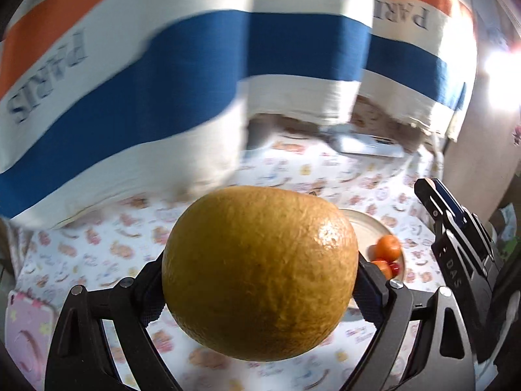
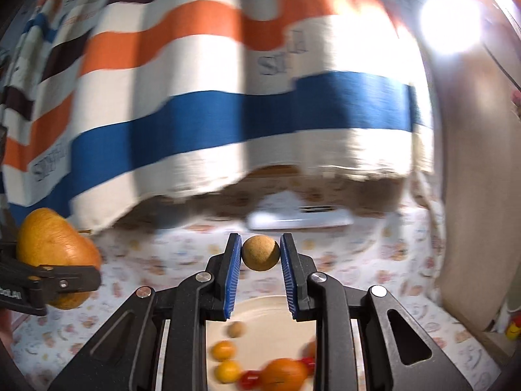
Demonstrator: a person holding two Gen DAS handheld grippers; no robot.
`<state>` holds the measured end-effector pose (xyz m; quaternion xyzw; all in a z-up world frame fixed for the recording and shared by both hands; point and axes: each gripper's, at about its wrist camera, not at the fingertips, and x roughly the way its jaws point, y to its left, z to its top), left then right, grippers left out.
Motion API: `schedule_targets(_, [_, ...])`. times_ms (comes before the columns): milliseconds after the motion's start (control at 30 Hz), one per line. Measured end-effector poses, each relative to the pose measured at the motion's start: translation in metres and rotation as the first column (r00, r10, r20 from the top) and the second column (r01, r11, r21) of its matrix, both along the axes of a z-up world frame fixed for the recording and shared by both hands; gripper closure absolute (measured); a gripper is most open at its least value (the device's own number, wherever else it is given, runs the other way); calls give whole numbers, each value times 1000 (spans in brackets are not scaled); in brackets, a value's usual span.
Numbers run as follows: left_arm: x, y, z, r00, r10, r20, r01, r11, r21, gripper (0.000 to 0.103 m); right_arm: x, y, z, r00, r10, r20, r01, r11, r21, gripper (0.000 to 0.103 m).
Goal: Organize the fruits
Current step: 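Carry the pear in the left tool and brown fruit in the right tool over the plate, then lower the pear onto the plate and open the left tool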
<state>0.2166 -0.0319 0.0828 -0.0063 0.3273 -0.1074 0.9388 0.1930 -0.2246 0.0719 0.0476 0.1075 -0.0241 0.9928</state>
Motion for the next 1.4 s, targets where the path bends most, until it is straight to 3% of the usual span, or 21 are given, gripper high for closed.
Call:
schedule_targets(133, [14,-36,-7,998,-65,4,64,998,10,11,11,-39,-10,998,-37,-43,38,999,14,78])
schedule_targets(267, [40,-65,-22,989,-140,-37,139,990,-27,11,20,-71,-11,996,-31,-81,37,996,78,78])
schedule_targets(500, [88,-115,-57,976,-168,-136,163,985,-50,11,38,-83,-27,989,20,-144,-10,997,71,78])
schedule_targets(700, [104,-150,-78,965,-199,-173,202,979,-1,11,54,-97,-47,978,-11,-207,30,995,91,78])
schedule_targets(800, [112,-157,-87,954,-211,-213,209,977,-30,11,54,-109,-46,978,-37,-206,61,992,112,78])
schedule_targets(1033, [117,-169,-105,945,-219,-244,221,975,-20,11,54,-122,-44,976,-61,-207,91,986,138,78])
schedule_targets(1400, [123,-158,-122,933,-219,-286,202,975,-87,11,59,-122,-50,972,-9,-233,53,982,181,78])
